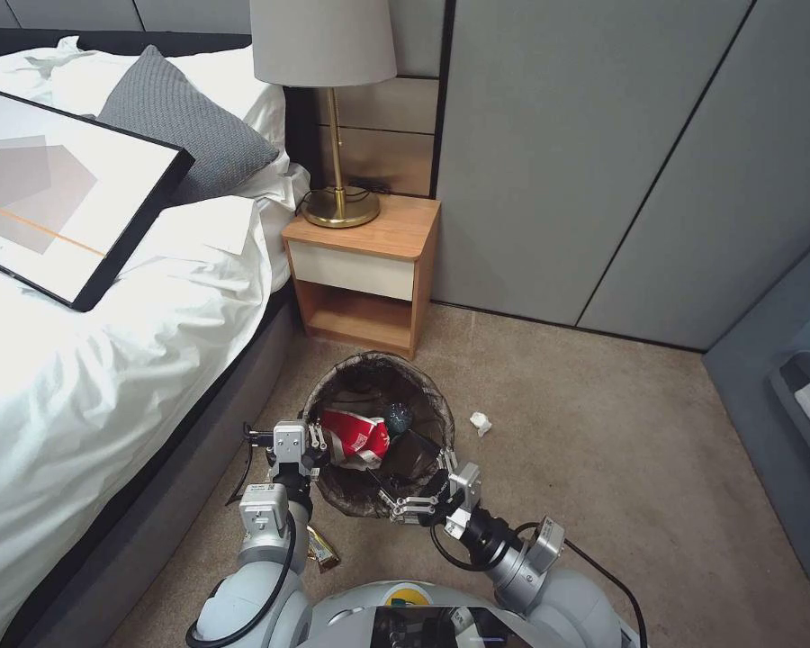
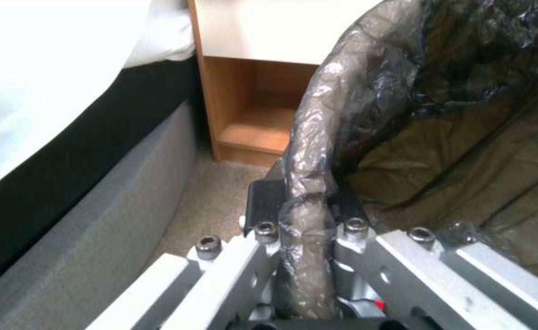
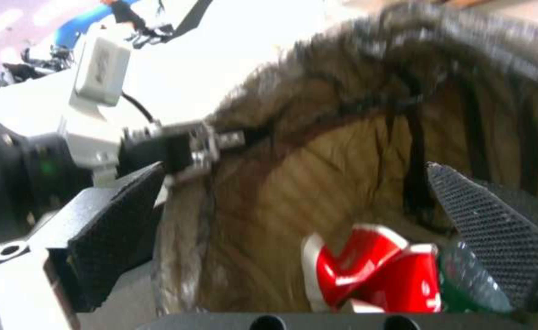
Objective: Pick up the trash bin, then pick up the garbage from the floor and place it into the trash bin.
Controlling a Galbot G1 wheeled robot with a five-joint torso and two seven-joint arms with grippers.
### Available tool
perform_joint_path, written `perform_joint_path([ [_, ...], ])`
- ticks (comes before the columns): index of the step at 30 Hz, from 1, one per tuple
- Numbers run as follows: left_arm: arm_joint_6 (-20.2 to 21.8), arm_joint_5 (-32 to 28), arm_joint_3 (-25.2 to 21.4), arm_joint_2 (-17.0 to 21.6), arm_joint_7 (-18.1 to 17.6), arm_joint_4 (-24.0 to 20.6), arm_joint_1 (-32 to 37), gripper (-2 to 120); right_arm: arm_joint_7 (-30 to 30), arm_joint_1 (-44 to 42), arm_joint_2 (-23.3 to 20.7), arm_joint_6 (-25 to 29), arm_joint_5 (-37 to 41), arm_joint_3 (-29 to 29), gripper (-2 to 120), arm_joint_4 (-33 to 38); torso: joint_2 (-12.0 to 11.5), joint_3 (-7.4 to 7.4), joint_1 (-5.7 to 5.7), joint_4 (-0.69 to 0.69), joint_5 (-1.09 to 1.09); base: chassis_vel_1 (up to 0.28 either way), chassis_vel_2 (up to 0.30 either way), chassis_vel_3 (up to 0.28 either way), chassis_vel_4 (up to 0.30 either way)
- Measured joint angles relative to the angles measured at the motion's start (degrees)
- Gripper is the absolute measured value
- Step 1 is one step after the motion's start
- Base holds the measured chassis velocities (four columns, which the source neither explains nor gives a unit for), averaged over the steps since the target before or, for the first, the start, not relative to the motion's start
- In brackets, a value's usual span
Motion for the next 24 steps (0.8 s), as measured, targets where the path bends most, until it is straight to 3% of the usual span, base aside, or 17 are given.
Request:
perform_joint_path([
  [8, 0.0, 0.0, 0.0, 0.0, 0.0, 0.0, 0.0, 2, 1.8, -1.9, 1.9, 3.0, -6.1, 5.1, 100, 5.9, 0.0, 0.0, 0.0, 0.0, 0.0, 0.0, 0.0, 0.0, 0.0],
  [14, 0.0, 0.0, 0.0, 0.0, 0.0, 0.0, 0.0, 2, 10.0, -3.9, 6.5, 3.7, -14.2, 11.1, 100, 10.8, 0.0, 0.0, 0.0, 0.02, -0.01, 0.0, 0.0, 0.0, 0.0],
  [21, 0.0, 0.0, 0.0, 0.0, 0.0, 0.0, 0.0, 2, 12.2, -4.9, 8.2, 3.2, -16.4, 12.7, 100, 11.6, 0.0, 0.0, 0.0, 0.01, 0.0, 0.0, 0.0, 0.0, 0.0],
  [24, 0.0, 0.0, 0.0, 0.0, 0.0, 0.0, 0.0, 2, 15.5, -7.0, 11.2, 2.5, -20.0, 15.1, 100, 12.6, 0.0, 0.0, 0.0, -0.01, 0.0, 0.0, 0.0, 0.0, 0.0],
])
